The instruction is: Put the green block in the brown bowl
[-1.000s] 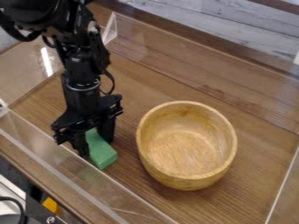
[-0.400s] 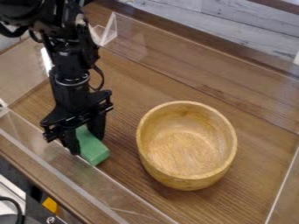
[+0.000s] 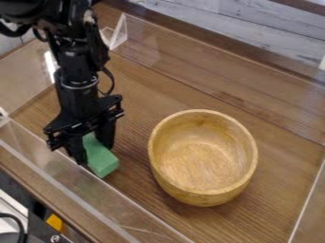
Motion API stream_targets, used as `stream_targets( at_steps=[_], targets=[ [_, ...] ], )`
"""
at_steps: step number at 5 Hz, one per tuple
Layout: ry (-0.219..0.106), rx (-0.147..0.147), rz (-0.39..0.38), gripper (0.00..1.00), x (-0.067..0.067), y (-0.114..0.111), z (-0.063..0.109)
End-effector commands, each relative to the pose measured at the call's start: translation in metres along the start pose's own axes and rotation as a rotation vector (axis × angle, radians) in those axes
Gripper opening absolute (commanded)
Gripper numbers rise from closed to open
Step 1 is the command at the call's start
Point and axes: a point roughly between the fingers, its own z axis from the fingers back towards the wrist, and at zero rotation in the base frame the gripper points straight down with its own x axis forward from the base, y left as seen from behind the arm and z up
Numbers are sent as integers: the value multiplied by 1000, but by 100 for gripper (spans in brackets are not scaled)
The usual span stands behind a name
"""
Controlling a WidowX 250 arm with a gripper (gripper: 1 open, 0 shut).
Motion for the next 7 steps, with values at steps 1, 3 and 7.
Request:
stream_targets(
  at_steps=[1,3,7],
  targets=[
    [-42,-40,-38,0,3,-9,19],
    [-36,-57,-21,0,28,0,17],
    [-49,-82,-108,0,-12,-6,49]
  ],
)
